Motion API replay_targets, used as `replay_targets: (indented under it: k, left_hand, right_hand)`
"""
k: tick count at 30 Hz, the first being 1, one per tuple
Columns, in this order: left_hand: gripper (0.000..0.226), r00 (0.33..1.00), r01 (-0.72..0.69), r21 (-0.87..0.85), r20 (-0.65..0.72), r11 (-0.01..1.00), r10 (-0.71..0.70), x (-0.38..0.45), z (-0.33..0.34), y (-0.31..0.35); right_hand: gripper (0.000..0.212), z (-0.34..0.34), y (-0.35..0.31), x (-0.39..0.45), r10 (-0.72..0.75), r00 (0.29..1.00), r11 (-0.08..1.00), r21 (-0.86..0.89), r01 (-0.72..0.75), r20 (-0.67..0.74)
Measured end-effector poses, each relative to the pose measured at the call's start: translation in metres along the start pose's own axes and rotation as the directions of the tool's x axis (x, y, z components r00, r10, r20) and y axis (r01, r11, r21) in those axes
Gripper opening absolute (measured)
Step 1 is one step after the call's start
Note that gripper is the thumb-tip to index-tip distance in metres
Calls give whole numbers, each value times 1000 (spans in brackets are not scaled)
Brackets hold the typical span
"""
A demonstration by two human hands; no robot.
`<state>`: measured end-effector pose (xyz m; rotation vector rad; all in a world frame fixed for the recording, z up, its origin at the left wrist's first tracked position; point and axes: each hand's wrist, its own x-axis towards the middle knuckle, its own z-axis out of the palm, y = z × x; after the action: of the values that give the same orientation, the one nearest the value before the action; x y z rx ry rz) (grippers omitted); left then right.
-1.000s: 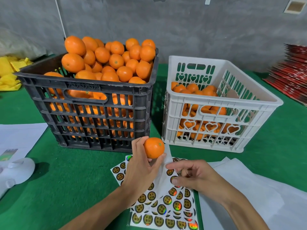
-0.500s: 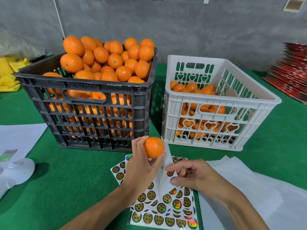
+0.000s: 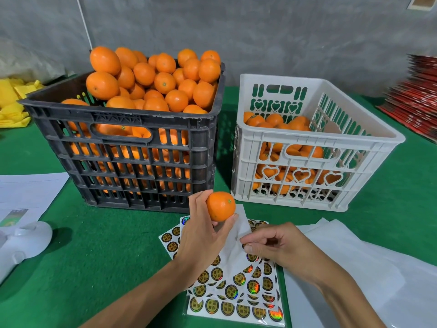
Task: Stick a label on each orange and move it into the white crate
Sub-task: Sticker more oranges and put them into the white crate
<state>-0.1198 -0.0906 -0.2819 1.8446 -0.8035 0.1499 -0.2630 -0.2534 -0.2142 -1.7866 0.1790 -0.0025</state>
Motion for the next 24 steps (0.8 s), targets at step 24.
replay_targets:
  k: [24]
  left_hand:
    - [72, 1000, 9, -1, -3, 1000, -9, 0, 0, 1]
  right_hand:
    - [9, -8, 9, 0, -42, 999, 982, -182, 43, 4]
